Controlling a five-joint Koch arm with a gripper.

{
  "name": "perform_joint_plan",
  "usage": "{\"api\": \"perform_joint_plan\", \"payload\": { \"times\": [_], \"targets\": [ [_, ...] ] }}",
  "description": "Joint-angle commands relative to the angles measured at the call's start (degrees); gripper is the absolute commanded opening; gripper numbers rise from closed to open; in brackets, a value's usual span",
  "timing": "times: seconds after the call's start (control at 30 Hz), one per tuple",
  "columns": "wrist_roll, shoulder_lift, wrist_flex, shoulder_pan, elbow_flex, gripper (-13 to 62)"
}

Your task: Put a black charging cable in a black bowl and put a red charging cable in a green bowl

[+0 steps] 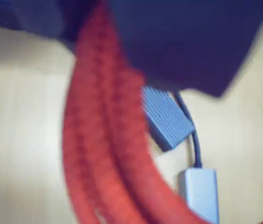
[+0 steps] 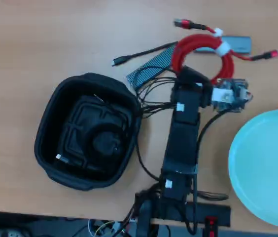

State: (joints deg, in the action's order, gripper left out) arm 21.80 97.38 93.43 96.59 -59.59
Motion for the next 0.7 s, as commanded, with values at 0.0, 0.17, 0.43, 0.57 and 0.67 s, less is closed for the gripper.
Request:
{"api": "perform_joint_plan", "payload": {
  "times": [0.0, 0.17, 0.43, 0.57, 0.67],
  "targets": [
    [0.62, 3.96, 0.0, 4.75, 4.92, -6.9],
    [0.62, 4.22, 0.62, 10.37, 1.41, -6.9],
    [0.35, 8.88, 0.53, 20.04, -5.89, -6.9],
    [0.44, 10.63, 0.44, 27.25, -8.17, -6.9],
    [0.44, 10.99, 0.53, 33.57, -8.26, -6.9]
  ]
}}
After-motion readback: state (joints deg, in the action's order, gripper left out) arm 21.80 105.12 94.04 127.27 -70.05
